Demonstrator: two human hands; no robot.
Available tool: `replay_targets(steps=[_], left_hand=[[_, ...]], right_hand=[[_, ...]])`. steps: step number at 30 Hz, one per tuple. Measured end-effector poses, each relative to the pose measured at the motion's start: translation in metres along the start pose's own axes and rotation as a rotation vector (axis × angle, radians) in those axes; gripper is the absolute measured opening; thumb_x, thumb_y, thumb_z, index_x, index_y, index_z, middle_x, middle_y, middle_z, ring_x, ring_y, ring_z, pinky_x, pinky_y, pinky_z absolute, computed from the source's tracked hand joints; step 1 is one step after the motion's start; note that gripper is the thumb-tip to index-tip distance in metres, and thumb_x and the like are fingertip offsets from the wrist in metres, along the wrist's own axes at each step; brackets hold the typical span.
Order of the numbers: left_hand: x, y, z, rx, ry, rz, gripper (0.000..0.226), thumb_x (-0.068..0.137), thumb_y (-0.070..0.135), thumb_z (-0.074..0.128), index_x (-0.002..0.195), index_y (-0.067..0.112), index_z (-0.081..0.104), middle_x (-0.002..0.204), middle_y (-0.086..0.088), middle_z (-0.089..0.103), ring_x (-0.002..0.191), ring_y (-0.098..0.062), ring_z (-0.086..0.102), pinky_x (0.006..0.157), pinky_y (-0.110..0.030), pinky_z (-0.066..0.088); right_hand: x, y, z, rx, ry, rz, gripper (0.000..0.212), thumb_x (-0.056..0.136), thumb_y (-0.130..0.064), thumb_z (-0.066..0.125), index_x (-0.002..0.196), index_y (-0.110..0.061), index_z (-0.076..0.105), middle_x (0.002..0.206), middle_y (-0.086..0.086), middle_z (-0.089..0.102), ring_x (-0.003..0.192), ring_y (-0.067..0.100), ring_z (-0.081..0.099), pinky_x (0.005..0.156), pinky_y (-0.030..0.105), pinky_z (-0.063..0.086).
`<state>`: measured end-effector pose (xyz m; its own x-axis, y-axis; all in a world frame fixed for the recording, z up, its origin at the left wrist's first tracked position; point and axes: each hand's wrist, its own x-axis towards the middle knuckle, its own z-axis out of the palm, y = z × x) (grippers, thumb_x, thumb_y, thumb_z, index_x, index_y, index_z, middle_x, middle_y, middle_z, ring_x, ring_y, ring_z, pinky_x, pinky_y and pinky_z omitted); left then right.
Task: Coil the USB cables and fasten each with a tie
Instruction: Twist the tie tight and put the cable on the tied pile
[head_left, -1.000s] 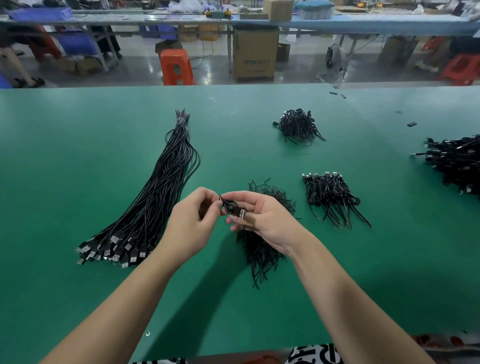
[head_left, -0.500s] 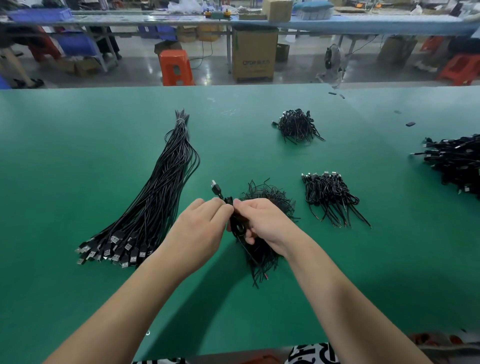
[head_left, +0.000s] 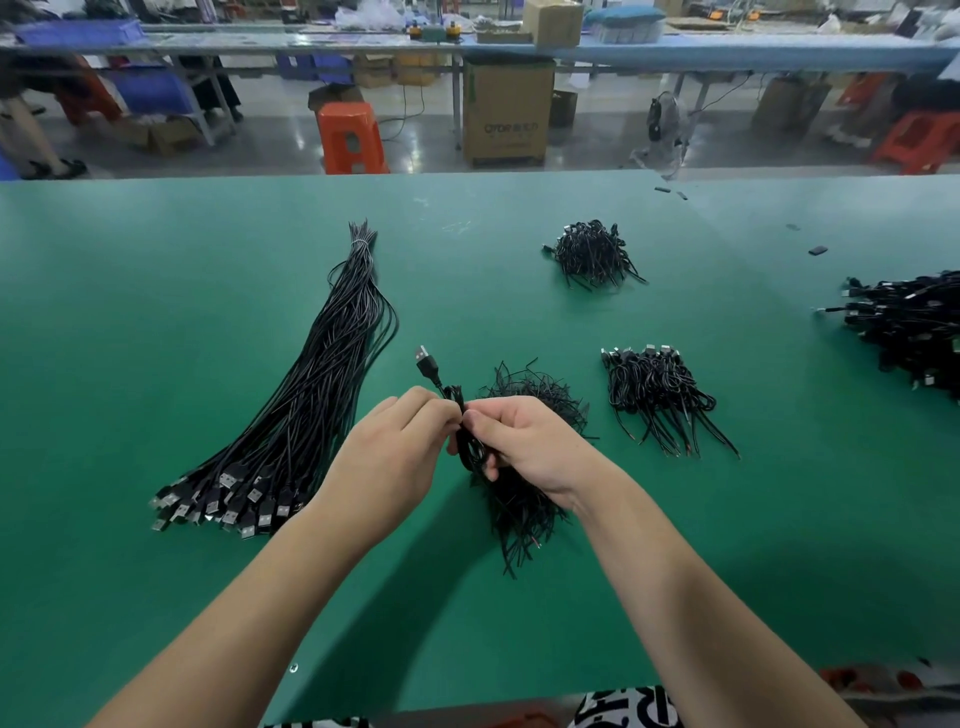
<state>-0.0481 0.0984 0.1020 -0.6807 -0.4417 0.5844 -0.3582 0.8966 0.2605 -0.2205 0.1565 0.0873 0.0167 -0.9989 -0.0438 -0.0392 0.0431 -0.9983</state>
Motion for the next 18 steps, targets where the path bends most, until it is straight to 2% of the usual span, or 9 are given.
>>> replay_targets(steps=[3, 7, 11, 13, 18], left_hand=[[-0.001, 0.003, 0.001, -0.112, 0.047, -0.075, 0.008, 0.094, 0.003, 0.061, 0.093, 0.003, 0.068, 0.087, -0.004, 0.062, 0.074, -0.022, 0.060, 0.070, -0.035, 0.051], [-0.002, 0.004, 0.004, -0.233, 0.119, -0.173, 0.011, 0.088, -0.003, 0.070, 0.088, 0.008, 0.067, 0.086, 0.003, 0.056, 0.076, -0.002, 0.051, 0.072, -0.012, 0.040], [-0.001, -0.002, 0.007, -0.322, 0.219, -0.345, 0.032, 0.080, 0.019, 0.081, 0.091, 0.021, 0.051, 0.092, 0.004, 0.048, 0.079, -0.008, 0.049, 0.072, -0.015, 0.038], [-0.001, -0.006, 0.008, -0.344, 0.210, -0.390, 0.036, 0.078, 0.027, 0.083, 0.091, 0.023, 0.049, 0.096, 0.002, 0.047, 0.082, -0.007, 0.049, 0.072, -0.015, 0.039], [-0.002, -0.015, 0.013, -0.392, 0.172, -0.439, 0.038, 0.072, 0.032, 0.084, 0.090, 0.021, 0.052, 0.101, -0.001, 0.047, 0.087, -0.005, 0.050, 0.075, -0.012, 0.038]], right_hand=[[-0.001, 0.000, 0.001, 0.031, -0.009, -0.022, 0.027, 0.104, -0.022, 0.049, 0.094, -0.018, 0.073, 0.087, -0.004, 0.073, 0.062, 0.014, 0.049, 0.057, 0.021, 0.046], [-0.005, -0.001, 0.002, 0.197, -0.041, -0.040, 0.028, 0.103, -0.023, 0.050, 0.091, -0.024, 0.076, 0.085, -0.001, 0.072, 0.071, 0.006, 0.058, 0.058, 0.020, 0.046], [-0.007, 0.000, 0.000, 0.333, -0.075, -0.005, 0.027, 0.100, -0.022, 0.052, 0.105, -0.024, 0.078, 0.087, 0.002, 0.073, 0.074, 0.006, 0.062, 0.058, 0.020, 0.047], [-0.008, 0.000, -0.003, 0.340, -0.109, 0.003, 0.024, 0.099, -0.026, 0.056, 0.110, -0.019, 0.076, 0.090, 0.006, 0.074, 0.075, 0.008, 0.063, 0.059, 0.021, 0.049], [-0.007, 0.002, -0.006, 0.321, -0.102, 0.024, 0.022, 0.089, -0.029, 0.065, 0.100, -0.017, 0.080, 0.097, 0.010, 0.077, 0.066, 0.010, 0.060, 0.061, 0.022, 0.054]])
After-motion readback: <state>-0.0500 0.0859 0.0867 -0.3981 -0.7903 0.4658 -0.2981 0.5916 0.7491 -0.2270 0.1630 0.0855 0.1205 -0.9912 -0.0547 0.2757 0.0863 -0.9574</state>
